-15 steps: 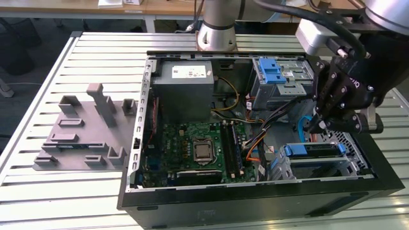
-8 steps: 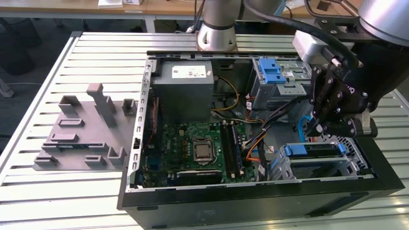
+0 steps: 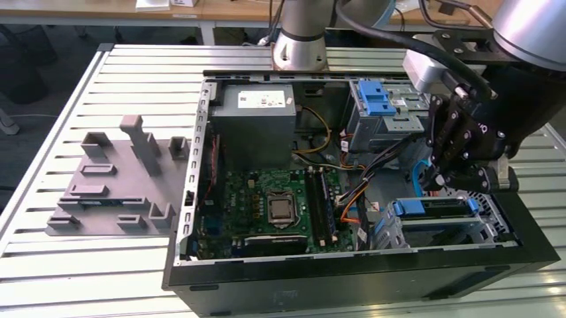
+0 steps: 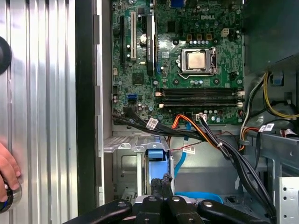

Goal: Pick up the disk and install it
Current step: 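Insert the first disk wire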

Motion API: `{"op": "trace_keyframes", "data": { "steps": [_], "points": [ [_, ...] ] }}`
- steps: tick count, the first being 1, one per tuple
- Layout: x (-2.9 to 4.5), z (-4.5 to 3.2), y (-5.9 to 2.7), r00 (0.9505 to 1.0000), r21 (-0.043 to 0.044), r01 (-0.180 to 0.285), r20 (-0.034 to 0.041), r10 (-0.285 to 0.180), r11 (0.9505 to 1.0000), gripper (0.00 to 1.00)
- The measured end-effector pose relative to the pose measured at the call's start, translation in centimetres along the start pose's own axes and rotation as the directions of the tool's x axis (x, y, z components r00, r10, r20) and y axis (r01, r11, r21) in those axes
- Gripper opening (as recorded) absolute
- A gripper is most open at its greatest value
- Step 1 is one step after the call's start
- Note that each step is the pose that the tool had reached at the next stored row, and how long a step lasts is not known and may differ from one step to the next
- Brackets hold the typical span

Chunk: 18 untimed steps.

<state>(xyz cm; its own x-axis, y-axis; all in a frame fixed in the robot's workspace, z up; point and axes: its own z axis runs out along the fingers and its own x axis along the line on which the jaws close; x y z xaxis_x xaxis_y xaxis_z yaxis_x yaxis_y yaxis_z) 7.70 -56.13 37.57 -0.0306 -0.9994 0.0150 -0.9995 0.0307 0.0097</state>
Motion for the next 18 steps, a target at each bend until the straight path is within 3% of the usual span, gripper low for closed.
{"op": "trace_keyframes", "data": {
  "steps": [15,18],
  "points": [
    [-0.06,0.06,-2.16,1.0000,-0.0009,-0.002,0.0003,0.002,1.0000,0.11],
    [-0.09,0.04,-3.11,1.0000,-0.0010,-0.002,0.0001,0.002,1.0000,0.11]
  ]
}}
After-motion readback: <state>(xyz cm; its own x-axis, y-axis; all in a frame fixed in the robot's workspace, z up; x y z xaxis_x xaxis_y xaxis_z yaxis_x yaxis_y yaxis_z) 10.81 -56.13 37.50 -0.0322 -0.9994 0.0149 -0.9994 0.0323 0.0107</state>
